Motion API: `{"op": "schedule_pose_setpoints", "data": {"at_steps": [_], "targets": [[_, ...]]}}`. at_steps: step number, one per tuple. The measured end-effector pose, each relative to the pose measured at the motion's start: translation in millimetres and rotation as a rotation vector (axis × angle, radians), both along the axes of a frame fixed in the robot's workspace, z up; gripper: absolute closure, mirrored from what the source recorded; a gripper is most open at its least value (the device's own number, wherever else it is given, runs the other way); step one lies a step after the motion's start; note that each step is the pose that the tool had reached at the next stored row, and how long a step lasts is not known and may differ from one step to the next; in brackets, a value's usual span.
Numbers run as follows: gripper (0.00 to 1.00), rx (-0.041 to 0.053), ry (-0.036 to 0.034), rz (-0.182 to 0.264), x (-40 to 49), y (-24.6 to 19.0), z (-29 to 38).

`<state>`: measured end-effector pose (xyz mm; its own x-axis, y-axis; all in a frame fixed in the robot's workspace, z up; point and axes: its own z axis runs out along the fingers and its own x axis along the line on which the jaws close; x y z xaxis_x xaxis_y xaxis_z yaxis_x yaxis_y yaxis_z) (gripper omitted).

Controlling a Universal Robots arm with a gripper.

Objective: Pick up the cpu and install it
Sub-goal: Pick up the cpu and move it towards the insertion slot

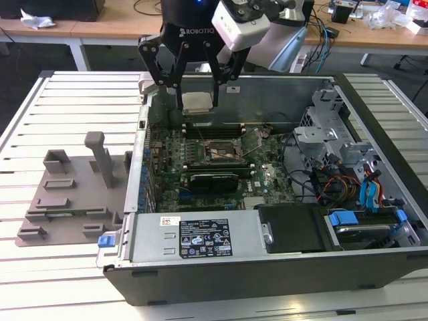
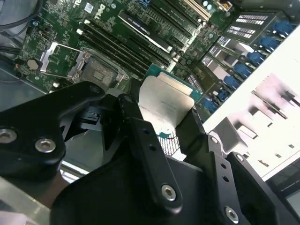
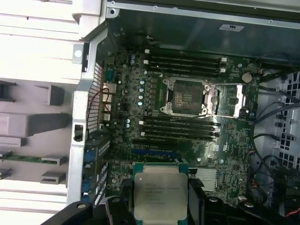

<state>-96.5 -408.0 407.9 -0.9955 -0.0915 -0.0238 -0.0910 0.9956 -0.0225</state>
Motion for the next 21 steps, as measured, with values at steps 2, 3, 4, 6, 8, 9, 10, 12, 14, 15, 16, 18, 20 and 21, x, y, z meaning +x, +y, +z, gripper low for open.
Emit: {"op": "schedule_pose_setpoints", "data": {"at_steps": [2, 3, 4, 6, 8, 9, 10, 12, 14, 15, 16, 18, 20, 21], "targets": [[0.45, -0.001, 0.0002, 0.0, 5.2, 3.0, -3.4], [0.45, -0.0012, 0.0002, 0.0, 7.0, 3.9, -4.4], [0.45, -0.0013, 0.0002, 0.0, 11.1, 6.0, -6.8], [0.45, -0.0015, 0.0005, 0.0, 19.0, 10.1, -12.8], [0.45, -0.0015, 0.0005, 0.0, 27.2, 13.5, -20.3], [0.45, -0.0015, 0.0005, 0.0, 30.3, 14.6, -23.0], [0.45, -0.0015, 0.0006, 0.0, 33.0, 15.5, -25.2], [0.45, -0.0015, 0.0006, 0.0, 38.3, 16.9, -29.0], [0.45, -0.0014, 0.0006, 0.0, 42.7, 18.0, -32.2], [0.45, -0.0015, 0.0006, 0.0, 44.2, 18.4, -33.2], [0.45, -0.0014, 0.0006, 0.0, 46.3, 19.0, -34.6], [0.45, -0.0015, 0.0005, 0.0, 50.5, 20.1, -37.4], [0.45, -0.0016, 0.0006, 0.0, 53.4, 20.8, -39.3], [0.45, -0.0015, 0.0006, 0.0, 54.8, 21.2, -40.2]]}}
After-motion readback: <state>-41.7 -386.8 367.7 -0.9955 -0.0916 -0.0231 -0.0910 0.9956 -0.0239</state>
